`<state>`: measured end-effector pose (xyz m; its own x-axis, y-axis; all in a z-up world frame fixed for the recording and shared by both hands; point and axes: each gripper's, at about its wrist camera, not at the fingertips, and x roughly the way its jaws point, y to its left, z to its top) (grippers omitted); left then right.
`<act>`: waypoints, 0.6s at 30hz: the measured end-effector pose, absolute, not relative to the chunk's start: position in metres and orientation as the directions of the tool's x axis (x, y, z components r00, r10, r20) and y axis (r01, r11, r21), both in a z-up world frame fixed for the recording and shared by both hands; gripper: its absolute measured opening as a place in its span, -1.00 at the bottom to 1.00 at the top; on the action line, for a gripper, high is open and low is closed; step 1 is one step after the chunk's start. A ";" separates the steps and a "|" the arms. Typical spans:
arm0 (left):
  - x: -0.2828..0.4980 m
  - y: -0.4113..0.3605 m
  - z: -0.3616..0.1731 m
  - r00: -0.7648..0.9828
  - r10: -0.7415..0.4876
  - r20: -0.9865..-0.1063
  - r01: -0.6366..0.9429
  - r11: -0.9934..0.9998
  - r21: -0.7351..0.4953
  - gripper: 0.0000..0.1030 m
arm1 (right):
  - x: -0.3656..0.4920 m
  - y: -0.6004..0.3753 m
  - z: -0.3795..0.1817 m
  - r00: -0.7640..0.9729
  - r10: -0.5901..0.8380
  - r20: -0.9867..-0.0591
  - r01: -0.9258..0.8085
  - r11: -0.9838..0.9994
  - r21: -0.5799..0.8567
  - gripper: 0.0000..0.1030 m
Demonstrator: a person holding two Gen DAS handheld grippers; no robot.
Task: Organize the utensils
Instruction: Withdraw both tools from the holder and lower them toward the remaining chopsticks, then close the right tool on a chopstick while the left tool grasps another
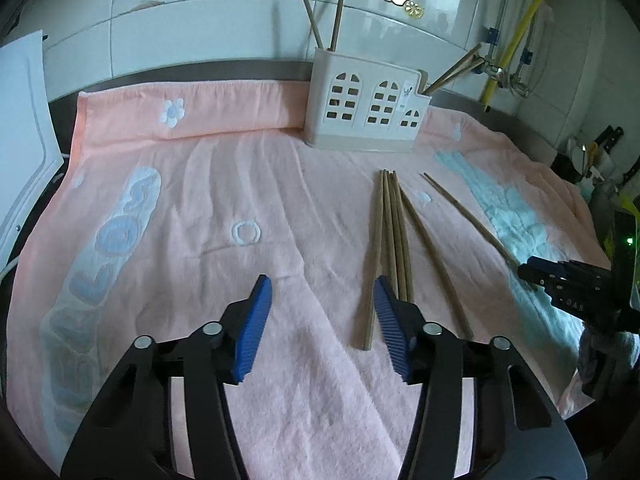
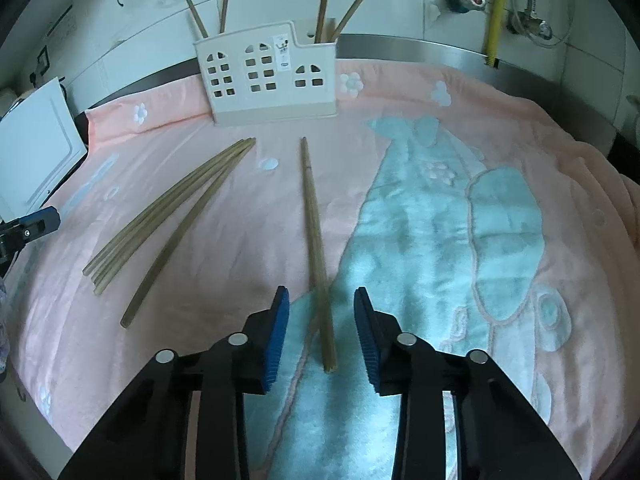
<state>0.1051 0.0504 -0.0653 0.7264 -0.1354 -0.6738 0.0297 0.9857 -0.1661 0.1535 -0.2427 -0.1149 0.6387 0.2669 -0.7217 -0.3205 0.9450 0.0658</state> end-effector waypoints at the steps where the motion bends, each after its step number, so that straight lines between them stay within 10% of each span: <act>1: 0.105 0.050 -0.066 0.724 -0.138 -0.676 0.031 0.985 -0.167 -0.07 | 0.155 -0.241 -0.115 0.635 0.270 -0.723 -0.325 0.943 0.066 -0.43; 18: 0.120 0.021 -0.083 0.670 -0.207 -0.713 0.136 0.978 -0.156 -0.45 | 0.168 -0.237 -0.123 0.627 0.232 -0.744 -0.321 0.947 0.024 -0.81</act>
